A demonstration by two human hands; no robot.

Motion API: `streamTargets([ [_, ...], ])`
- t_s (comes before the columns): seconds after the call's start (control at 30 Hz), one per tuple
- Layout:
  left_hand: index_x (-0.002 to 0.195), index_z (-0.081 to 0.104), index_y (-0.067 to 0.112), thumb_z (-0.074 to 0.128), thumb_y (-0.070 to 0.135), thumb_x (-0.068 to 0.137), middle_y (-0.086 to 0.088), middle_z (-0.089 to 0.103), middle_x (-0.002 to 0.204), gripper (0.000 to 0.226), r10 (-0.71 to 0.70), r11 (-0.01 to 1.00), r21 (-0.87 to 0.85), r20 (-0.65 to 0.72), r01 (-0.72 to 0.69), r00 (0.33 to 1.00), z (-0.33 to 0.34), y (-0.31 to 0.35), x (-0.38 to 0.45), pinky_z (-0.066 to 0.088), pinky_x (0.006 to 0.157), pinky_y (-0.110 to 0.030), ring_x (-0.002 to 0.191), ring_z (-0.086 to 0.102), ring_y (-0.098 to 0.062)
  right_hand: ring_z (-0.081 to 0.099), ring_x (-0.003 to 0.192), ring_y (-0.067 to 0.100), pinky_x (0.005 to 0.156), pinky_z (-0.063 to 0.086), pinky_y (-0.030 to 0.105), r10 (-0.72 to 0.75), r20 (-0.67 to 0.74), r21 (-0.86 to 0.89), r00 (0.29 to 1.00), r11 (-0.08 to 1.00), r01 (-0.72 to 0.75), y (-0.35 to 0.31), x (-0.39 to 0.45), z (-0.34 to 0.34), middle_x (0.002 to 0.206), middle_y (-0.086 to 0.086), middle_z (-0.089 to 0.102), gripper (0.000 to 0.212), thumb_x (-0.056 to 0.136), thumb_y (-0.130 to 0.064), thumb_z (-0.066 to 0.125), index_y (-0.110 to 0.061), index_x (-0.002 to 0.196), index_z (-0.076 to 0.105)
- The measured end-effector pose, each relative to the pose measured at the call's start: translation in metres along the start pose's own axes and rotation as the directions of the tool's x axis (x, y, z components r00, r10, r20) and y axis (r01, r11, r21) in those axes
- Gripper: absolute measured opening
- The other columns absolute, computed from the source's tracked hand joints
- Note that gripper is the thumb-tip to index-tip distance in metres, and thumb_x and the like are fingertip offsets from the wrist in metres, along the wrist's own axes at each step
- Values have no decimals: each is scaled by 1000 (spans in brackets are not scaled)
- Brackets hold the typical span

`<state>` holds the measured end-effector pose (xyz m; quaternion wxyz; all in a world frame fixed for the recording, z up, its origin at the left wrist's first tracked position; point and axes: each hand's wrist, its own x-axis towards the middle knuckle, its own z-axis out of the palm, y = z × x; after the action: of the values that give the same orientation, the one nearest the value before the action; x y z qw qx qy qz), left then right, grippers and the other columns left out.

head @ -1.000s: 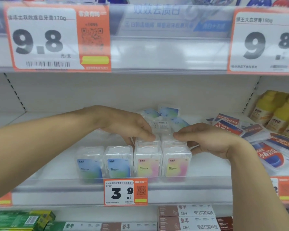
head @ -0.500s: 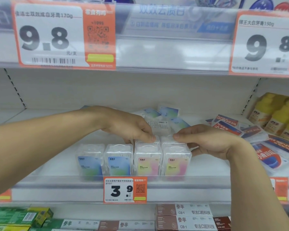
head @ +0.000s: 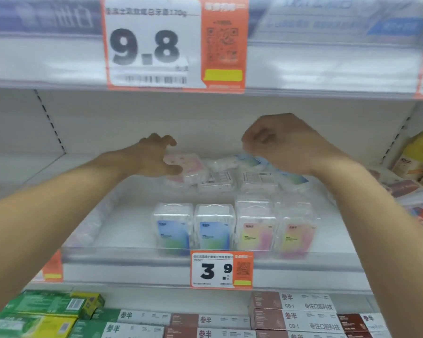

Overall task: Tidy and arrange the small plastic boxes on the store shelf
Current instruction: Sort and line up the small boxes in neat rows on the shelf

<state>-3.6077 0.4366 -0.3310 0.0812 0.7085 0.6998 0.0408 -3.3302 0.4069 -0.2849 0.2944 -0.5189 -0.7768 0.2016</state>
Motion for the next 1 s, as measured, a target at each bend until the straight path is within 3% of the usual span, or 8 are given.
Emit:
streamTargets([
  [0.1,147,30,30,70,56,78,-1,40,144,84,-38,995,-85,145,50,989,17,-19,4,39,100,-28,126,46,-21,60,98,14,76,44,24,53,296,-298,954,954,40,-17,42,39,121,-4,63,27,88,-32,67,-27,115,66],
  [0.3,130,45,22,76,55,72,2,56,112,74,83,980,-192,143,-54,986,52,-31,13,43,76,-25,92,55,-16,37,139,24,111,36,39,209,476,-461,854,886,40,-11,89,95,157,-2,31,95,72,-63,75,-43,150,25],
  [0.47,107,54,18,72,54,75,0,64,87,51,26,946,-325,98,7,995,48,-33,19,45,64,-25,72,60,-16,41,136,22,109,35,33,121,471,-462,874,877,128,-8,104,125,153,-5,39,90,74,-59,76,-37,149,31],
  [0.6,87,51,25,62,54,85,0,60,80,31,-18,941,-336,76,43,997,42,-30,16,47,60,-23,67,58,-14,52,122,17,98,40,26,27,468,-398,883,899,183,-7,106,109,136,-4,55,61,82,-43,75,-26,137,54],
  [0.7,115,57,11,55,42,92,-10,60,117,39,-87,990,-125,-192,63,978,30,-44,37,47,89,-31,107,57,-26,59,102,10,84,44,22,76,475,-310,877,947,86,-1,113,85,117,-10,61,46,82,-26,78,-28,125,62],
  [0.8,137,38,7,55,44,91,-19,47,132,61,-160,987,-27,-141,158,977,30,-61,63,43,97,-41,120,47,-36,63,83,15,69,50,21,173,293,-203,940,972,-116,22,127,61,105,0,68,33,86,-10,71,-19,117,67],
  [0.9,139,34,8,62,43,87,-16,51,131,69,-176,984,-31,-14,175,984,36,-67,72,44,89,-38,117,51,-35,63,96,22,82,50,29,344,176,-514,922,831,-212,62,134,44,118,7,68,31,88,-14,64,-17,119,70],
  [1.0,134,42,8,73,28,80,-14,54,127,65,-164,984,-75,-74,158,984,37,-74,76,47,83,-35,111,55,-32,58,114,28,89,52,32,425,152,-685,892,696,-215,92,128,38,139,6,53,42,91,-27,65,-15,131,60],
])
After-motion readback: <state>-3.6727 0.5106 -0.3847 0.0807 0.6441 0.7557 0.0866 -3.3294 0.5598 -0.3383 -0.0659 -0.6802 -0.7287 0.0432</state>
